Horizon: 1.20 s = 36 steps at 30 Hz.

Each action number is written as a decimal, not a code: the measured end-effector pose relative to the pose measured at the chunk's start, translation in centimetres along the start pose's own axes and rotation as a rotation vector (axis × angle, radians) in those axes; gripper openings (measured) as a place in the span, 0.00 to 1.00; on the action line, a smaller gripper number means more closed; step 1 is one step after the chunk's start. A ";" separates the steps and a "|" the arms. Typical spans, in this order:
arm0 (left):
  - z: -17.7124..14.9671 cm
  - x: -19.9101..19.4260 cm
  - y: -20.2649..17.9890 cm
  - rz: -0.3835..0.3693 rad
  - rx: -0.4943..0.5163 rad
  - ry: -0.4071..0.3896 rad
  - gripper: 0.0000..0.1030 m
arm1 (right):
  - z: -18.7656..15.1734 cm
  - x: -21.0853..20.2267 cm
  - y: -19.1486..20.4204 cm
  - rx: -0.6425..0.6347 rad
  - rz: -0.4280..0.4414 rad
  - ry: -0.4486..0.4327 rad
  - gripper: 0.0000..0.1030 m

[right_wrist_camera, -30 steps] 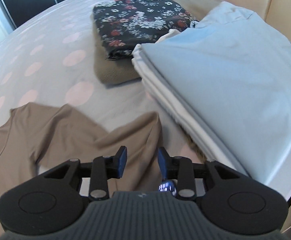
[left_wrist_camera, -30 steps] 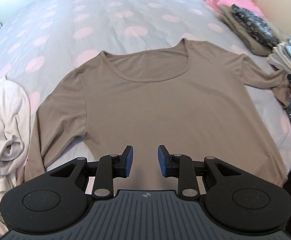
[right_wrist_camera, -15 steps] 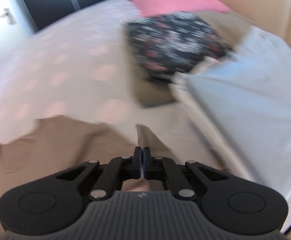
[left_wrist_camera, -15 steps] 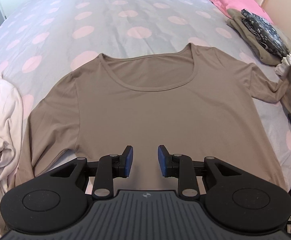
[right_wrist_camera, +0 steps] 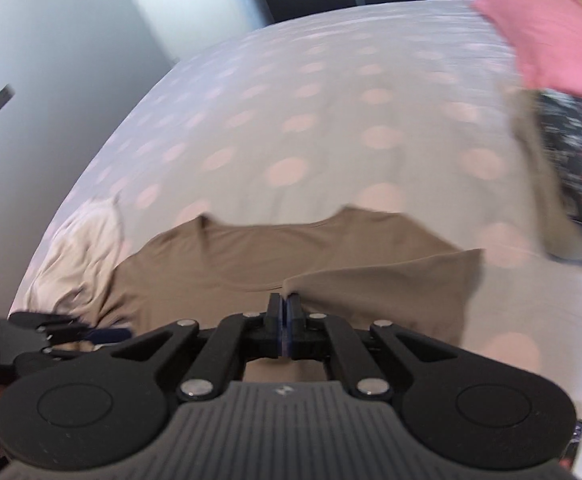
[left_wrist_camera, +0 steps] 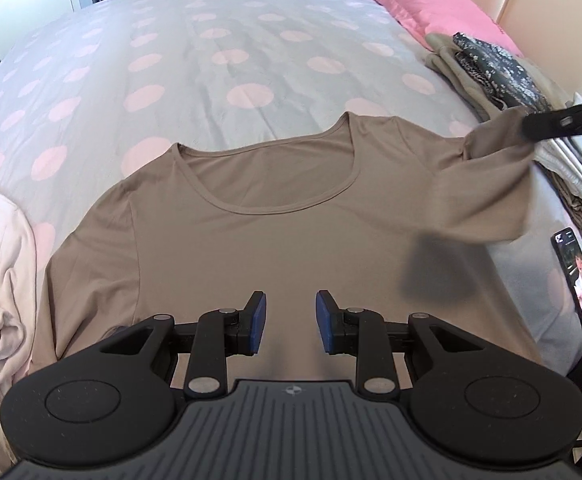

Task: Fold clothes

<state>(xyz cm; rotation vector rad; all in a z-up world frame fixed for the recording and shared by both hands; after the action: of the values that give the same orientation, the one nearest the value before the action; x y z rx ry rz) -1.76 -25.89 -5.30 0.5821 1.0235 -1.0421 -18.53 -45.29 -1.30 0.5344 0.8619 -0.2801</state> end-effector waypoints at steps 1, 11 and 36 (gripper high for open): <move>0.0 -0.1 -0.1 -0.004 0.002 -0.002 0.24 | -0.1 0.8 0.7 -0.014 0.005 0.017 0.02; -1.0 1.1 -1.2 -0.006 0.069 0.022 0.24 | -1.3 7.0 4.3 -0.075 0.032 0.153 0.16; -1.7 9.9 -7.9 -0.015 0.175 0.179 0.00 | -3.4 3.5 -12.7 0.315 -0.228 0.145 0.26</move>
<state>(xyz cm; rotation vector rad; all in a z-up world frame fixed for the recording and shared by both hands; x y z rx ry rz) -8.23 -32.04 -14.42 0.8235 1.0996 -1.1147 -24.14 -54.14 -10.00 0.7571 1.0284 -0.5971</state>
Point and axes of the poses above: each gripper's, at about its wrist camera, not at the fingertips, and x roughly the way its jaws point, y to its left, z to its top, the point moved 4 cm from there along x, roughly the way its jaws point, and after that the axes turned 3 degrees about y, right-handed, at the moved point
